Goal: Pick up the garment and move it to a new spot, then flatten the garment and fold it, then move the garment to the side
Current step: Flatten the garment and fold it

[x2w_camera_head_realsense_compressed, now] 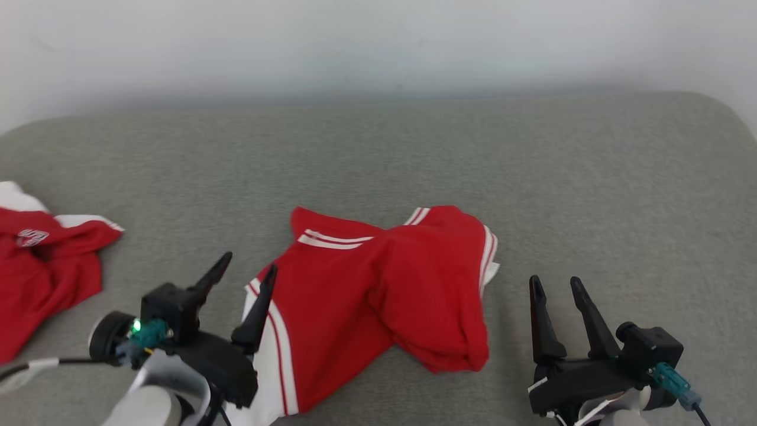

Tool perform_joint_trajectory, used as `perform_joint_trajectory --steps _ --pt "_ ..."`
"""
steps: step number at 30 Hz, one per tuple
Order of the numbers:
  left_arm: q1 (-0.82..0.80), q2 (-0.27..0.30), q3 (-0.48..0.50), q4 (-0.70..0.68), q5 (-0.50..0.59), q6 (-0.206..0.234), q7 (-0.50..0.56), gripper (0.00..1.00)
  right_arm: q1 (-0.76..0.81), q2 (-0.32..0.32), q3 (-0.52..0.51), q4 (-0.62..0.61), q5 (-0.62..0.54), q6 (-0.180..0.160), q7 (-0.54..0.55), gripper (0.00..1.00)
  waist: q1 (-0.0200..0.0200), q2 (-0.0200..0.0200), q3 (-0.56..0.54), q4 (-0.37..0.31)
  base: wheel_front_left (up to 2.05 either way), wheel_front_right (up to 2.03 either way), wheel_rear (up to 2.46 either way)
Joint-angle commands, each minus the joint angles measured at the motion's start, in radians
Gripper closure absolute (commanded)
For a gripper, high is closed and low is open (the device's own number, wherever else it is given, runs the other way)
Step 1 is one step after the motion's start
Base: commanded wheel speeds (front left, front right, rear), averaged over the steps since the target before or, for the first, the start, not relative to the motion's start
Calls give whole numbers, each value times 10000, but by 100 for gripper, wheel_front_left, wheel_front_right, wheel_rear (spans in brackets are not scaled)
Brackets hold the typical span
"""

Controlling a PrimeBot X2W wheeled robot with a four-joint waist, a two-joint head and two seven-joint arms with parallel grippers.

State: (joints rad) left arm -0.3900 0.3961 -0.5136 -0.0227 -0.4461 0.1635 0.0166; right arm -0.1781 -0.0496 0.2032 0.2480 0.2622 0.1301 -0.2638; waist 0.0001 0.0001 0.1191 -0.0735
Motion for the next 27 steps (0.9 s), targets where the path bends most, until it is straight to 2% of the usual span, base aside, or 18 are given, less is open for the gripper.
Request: perform_joint_trajectory --steps 1,14,19,27 --pt "-340 45 58 282 -42 -115 56 0 -189 -11 13 -15 62 11 -14 0 -1 -1 444 -751 0 0 0" --pt "-1992 -491 -232 3302 -413 -1080 109 0 -388 -11 81 -111 200 12 -14 0 -1 -1 880 -1791 0 0 0" --pt "-2367 -576 -250 4193 -398 -1162 7 0 -495 -9 75 -122 276 12 -14 0 -1 -1 1003 -1930 0 0 0" --pt "-3004 -831 -307 5730 -565 -1527 -180 0 -535 -11 -7 -138 367 12 -13 0 -1 -1 1178 -2004 0 0 0"
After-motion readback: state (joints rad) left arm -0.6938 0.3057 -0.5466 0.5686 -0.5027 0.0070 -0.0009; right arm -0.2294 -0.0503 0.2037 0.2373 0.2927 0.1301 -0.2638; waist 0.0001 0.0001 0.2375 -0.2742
